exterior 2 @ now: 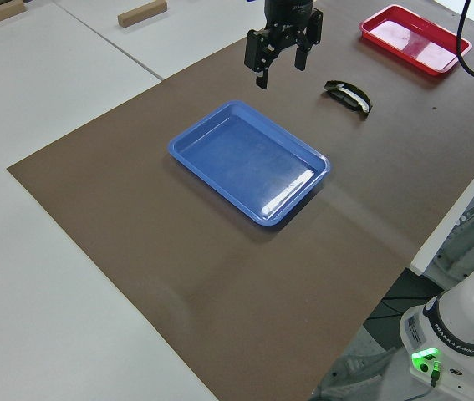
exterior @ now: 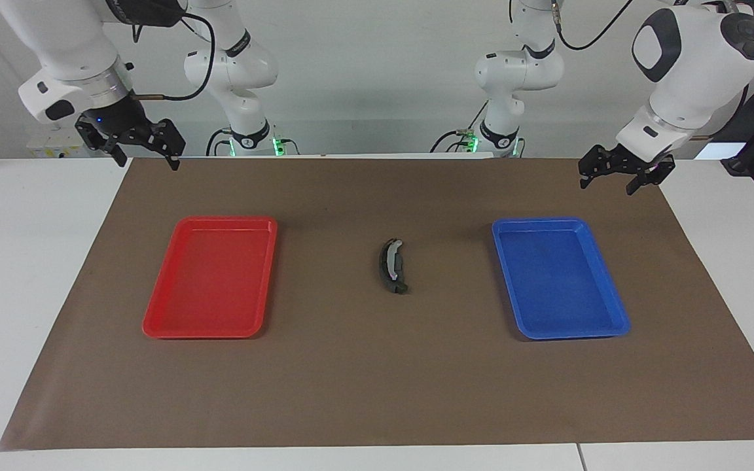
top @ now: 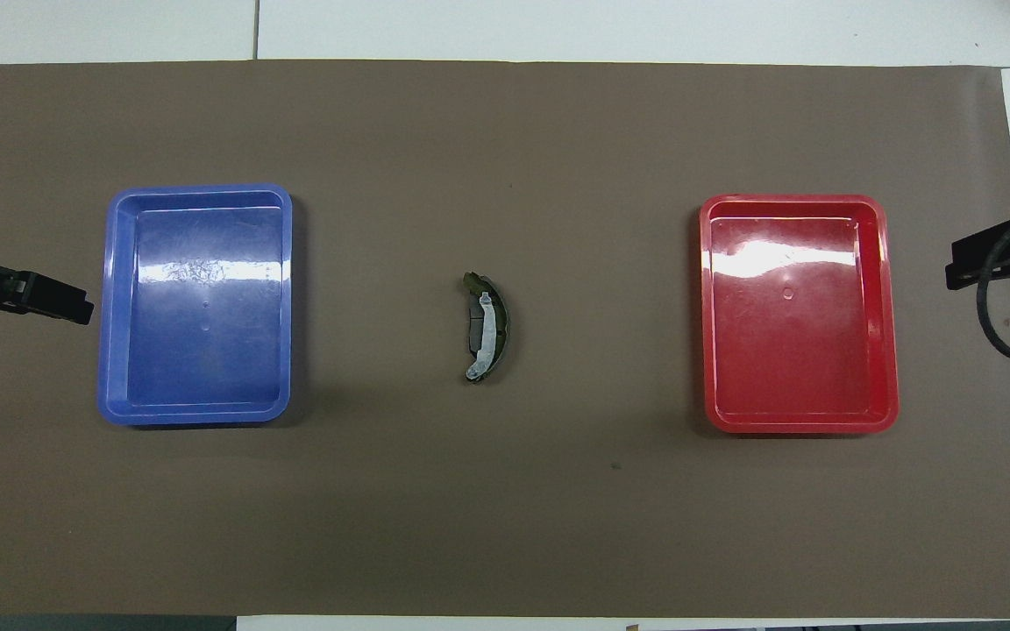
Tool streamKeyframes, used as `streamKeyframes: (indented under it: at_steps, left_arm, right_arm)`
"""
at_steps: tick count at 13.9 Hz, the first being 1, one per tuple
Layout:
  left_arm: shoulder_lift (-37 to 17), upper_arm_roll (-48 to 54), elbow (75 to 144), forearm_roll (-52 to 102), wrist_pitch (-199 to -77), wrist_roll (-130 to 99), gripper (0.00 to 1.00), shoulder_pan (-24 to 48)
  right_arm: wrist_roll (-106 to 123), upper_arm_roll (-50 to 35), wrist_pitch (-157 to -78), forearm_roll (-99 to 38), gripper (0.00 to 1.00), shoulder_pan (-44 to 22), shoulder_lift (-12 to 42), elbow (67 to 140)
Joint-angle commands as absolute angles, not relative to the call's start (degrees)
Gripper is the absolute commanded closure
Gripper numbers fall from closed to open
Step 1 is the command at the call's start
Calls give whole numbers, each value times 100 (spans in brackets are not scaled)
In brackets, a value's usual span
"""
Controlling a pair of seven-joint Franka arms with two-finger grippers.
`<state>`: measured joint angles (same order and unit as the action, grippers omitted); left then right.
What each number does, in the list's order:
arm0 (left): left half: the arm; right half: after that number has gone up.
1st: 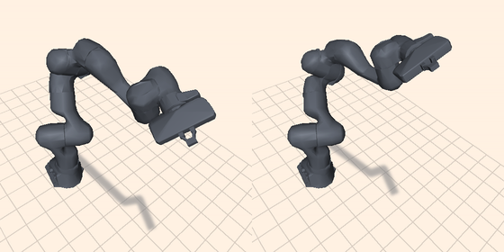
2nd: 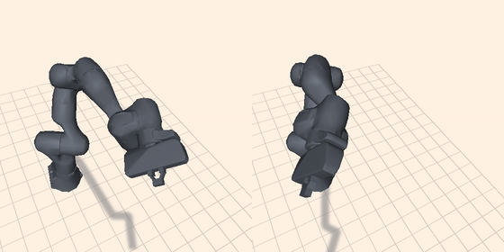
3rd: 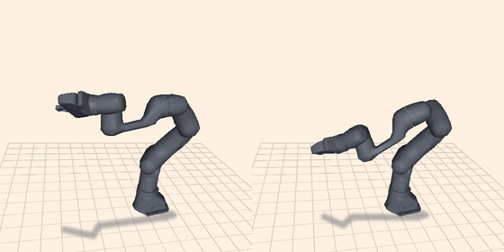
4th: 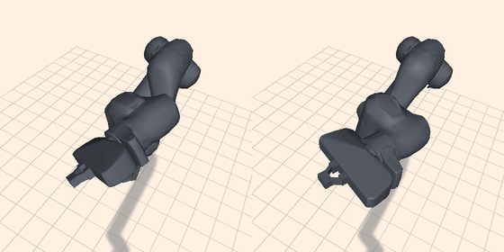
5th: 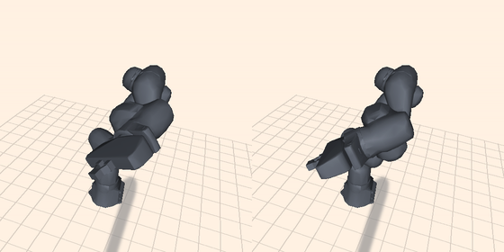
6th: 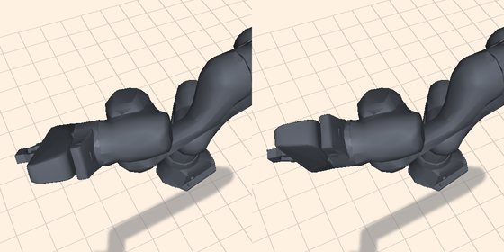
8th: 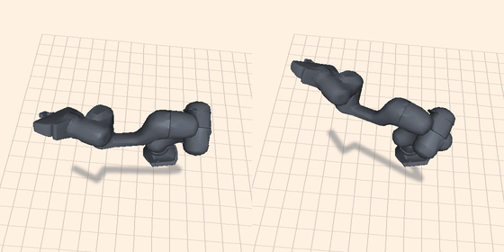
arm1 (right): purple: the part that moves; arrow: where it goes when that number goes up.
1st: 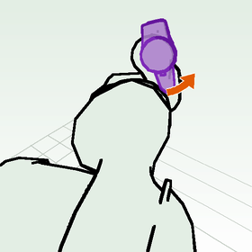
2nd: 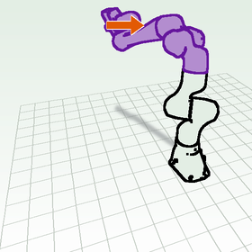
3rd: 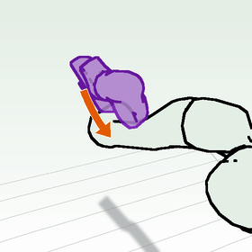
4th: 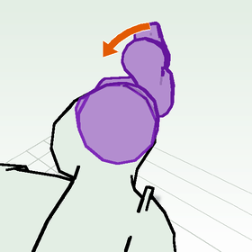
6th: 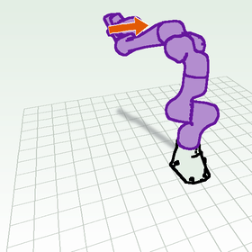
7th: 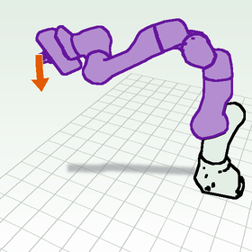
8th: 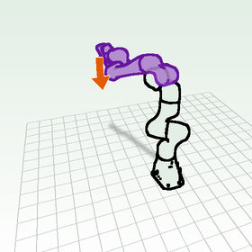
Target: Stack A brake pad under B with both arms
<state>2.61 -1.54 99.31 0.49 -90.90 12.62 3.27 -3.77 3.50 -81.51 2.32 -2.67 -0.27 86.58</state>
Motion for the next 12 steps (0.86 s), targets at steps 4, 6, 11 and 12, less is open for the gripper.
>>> streamKeyframes:
  at_steps: [4, 6, 11, 12]
  left_arm:
    - [378, -105, 10028, -44, -9105, 1283, 0, 272]
    - [378, -105, 10028, -44, -9105, 1283, 0, 272]
    - [378, -105, 10028, -44, -9105, 1283, 0, 272]
    - [378, -105, 10028, -44, -9105, 1283, 0, 272]
  right_arm:
    - [-246, 299, -8174, 281, 0, -229, 18, 8595]
    - [-237, 299, -8183, 264, 0, -237, 18, 8596]
    - [-228, 299, -8200, 229, 0, -220, 0, 8587]
    - [-229, 299, -8200, 220, 0, -211, 0, 8587]
